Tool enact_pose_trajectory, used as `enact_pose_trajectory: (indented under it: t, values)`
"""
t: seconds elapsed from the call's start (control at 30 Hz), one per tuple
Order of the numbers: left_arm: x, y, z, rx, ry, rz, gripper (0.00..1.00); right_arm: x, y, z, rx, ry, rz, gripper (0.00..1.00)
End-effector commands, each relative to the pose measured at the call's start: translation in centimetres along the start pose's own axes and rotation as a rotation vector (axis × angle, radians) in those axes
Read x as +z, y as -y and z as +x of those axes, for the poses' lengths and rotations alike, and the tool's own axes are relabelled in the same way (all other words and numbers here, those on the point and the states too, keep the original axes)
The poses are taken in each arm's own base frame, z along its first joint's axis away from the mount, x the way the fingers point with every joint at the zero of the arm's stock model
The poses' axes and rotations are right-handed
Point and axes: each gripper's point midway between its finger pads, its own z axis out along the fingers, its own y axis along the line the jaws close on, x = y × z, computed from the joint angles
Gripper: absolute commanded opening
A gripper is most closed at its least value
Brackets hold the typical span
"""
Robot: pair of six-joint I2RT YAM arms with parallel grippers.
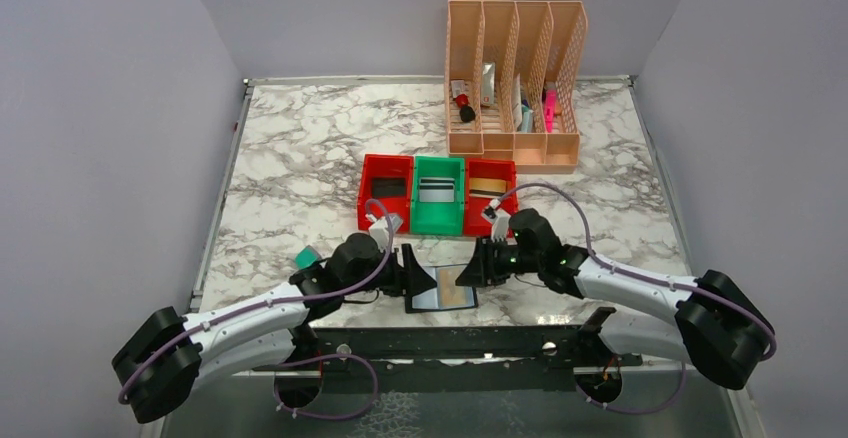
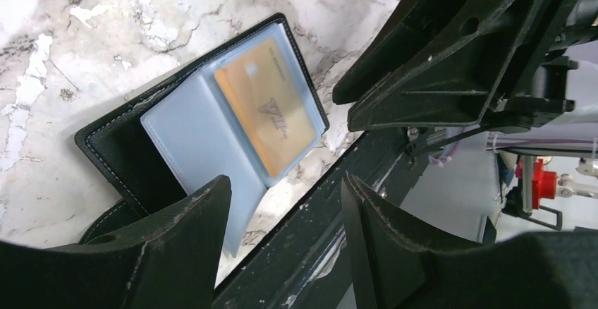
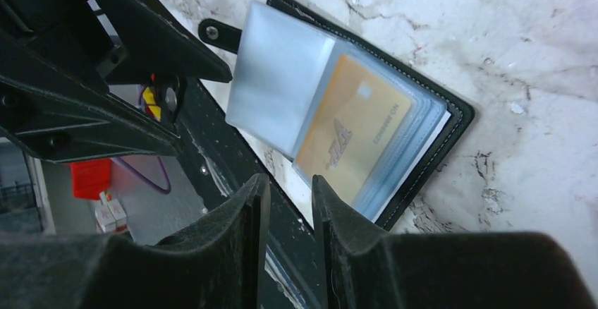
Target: Take the credit cards out of the card holder
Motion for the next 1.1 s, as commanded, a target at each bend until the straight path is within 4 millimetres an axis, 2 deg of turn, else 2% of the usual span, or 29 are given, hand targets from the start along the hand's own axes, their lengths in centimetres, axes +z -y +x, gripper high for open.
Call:
enact_pose_trajectory:
  t: [0.0,0.2,0.37,0.53,1.07]
  values:
    - [0.8,-0.5,-0.1,0.007,0.017,-0.036,0.61,0.9,-0.6,0.7,-0.001,-0.053,-0.014,0.32]
    - [1.3,-2.3,1.2,0.014,-0.018,-0.118,0.61,2.2,1.4,1.9,0.030,-0.090,0.100,0.31]
    - [1.6,-3.1,2.2,0.024,-0.044,-0.153,0.60,2.2,2.5,2.1,0.044,-0.083,0.155,0.31]
    - [1.8,-3.6,2.7,0.032,-0.062,-0.176,0.59,1.7,2.9,1.5,0.046,-0.050,0.194,0.31]
    - [2.0,-4.5,4.0,0.038,-0.102,-0.209,0.56,1.8,4.3,2.0,0.053,-0.070,0.268,0.31]
